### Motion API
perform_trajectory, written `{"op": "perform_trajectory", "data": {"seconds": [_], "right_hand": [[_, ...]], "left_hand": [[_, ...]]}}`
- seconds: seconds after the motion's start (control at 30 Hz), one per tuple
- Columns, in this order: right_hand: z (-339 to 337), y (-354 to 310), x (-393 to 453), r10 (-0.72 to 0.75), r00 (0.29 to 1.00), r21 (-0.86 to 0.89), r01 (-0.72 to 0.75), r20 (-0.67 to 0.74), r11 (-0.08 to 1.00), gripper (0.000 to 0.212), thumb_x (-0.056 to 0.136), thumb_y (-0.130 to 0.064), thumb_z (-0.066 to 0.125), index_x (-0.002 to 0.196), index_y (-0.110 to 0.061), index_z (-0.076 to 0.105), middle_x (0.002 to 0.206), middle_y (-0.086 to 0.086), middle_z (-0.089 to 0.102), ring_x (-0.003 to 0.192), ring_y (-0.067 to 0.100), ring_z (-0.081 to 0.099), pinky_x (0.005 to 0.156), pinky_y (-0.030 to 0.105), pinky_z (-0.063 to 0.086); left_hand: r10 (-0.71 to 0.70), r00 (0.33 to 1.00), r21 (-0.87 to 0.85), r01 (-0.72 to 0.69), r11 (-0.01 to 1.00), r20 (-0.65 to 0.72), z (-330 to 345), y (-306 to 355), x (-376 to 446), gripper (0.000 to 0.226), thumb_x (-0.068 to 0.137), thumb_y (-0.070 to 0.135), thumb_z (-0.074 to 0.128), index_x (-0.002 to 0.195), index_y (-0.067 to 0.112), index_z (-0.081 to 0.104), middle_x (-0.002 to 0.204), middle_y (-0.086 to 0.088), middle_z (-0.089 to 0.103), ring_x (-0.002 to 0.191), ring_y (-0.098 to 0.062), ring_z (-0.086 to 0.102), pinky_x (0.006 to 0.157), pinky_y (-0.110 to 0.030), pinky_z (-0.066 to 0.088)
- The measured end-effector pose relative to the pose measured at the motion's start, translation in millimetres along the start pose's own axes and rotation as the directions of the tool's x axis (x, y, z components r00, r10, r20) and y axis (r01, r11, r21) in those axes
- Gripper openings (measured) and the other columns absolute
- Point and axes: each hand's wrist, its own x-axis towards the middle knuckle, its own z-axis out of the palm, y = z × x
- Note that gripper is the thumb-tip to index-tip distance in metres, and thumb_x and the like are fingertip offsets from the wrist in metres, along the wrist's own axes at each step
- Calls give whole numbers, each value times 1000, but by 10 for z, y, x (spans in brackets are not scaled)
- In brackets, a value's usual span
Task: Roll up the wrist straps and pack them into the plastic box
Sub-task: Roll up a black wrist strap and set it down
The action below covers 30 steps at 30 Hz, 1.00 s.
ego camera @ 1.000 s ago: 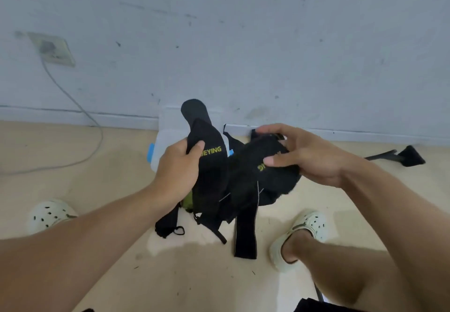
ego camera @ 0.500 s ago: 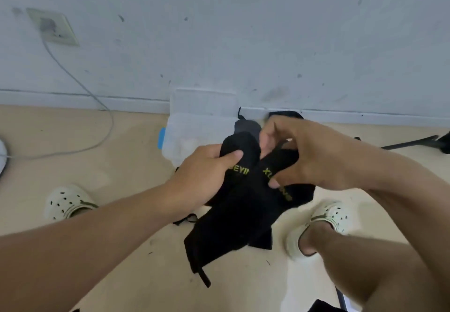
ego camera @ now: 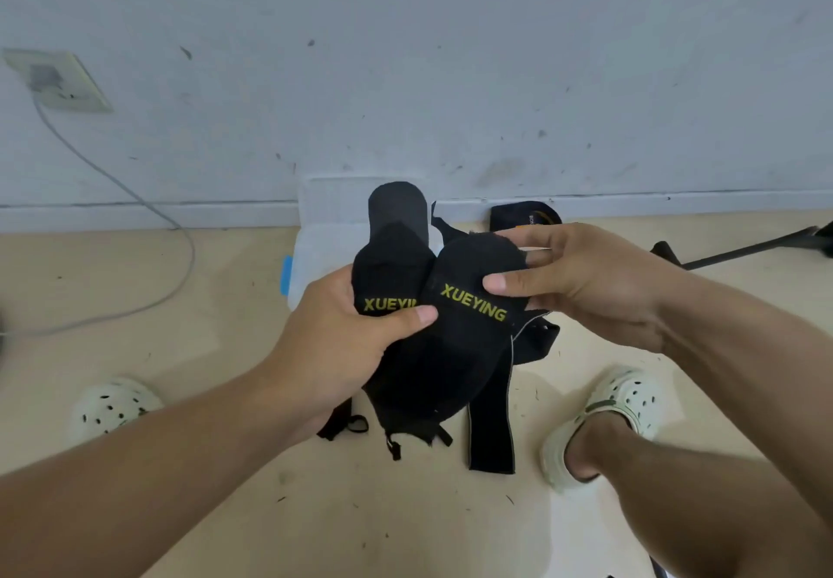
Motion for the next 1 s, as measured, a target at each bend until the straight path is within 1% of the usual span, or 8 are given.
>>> {"op": "perform_trajectory", "data": {"seconds": [0.13,0.33,0.47,0.6,0.73,0.8,0.9,1.0], "right_hand": [[53,22,16,-55,998,99,59,-36,993,29,76,-21,77,105,-18,77,106,5,80,93,20,76,80,27,61],[202,22,23,-95,984,166,120,-154,979,13,92,-12,71,104,-15,71,94,5,79,84,19,74,74,28,61],[298,31,20,-92,983,146,116,-161,982,8,90,-10,73,97,-13,72,96,13,79,81,23,74,68,28,60],[373,72,-16,-117,987,79,126,-111,989,26,80,-13,78,106,-9,78,104,12,80,94,30,77,81,36,62],[397,49,-96,-152,988,-110,148,-29,983,28,91,0,71,103,-22,83,102,-1,81,100,13,76,84,19,56],[393,18,-132,-133,991,-151,132,6,980,33,93,1,66,98,-26,85,104,-3,81,103,11,74,90,20,53],[415,-28,-162,-121,992,-92,123,23,988,27,83,-20,61,94,-20,85,106,2,80,108,18,72,101,32,53],[447,8,-153,-167,980,-119,154,-107,981,8,88,-21,78,85,-14,78,103,9,79,105,28,72,106,39,53]], "left_hand": [[-11,1000,4,11,1000,-16,-22,27,60,27,87,18,82,111,28,75,102,12,80,98,-10,77,94,-39,59],[-37,999,52,35,998,20,-45,25,70,27,87,21,82,111,30,75,104,12,80,102,-12,75,98,-42,57],[-47,995,8,47,999,84,-29,44,27,22,90,28,78,112,31,76,105,11,80,102,-11,76,86,-32,59],[-56,995,-53,61,997,86,-5,37,2,23,93,35,74,115,32,77,107,11,80,104,-10,75,88,-29,57],[-49,999,-54,49,997,0,8,-4,25,18,92,28,77,110,31,78,103,9,80,103,-13,75,97,-39,57],[-20,999,-38,19,999,-43,11,-12,28,17,90,21,78,105,29,79,99,8,80,100,-15,76,92,-38,58],[39,994,-2,-40,999,-98,-1,3,25,18,85,17,82,101,24,78,93,6,80,91,-15,77,85,-36,59],[121,984,99,-109,989,-127,-12,40,17,19,82,20,86,98,21,76,88,5,78,87,-15,76,84,-39,62]]}}
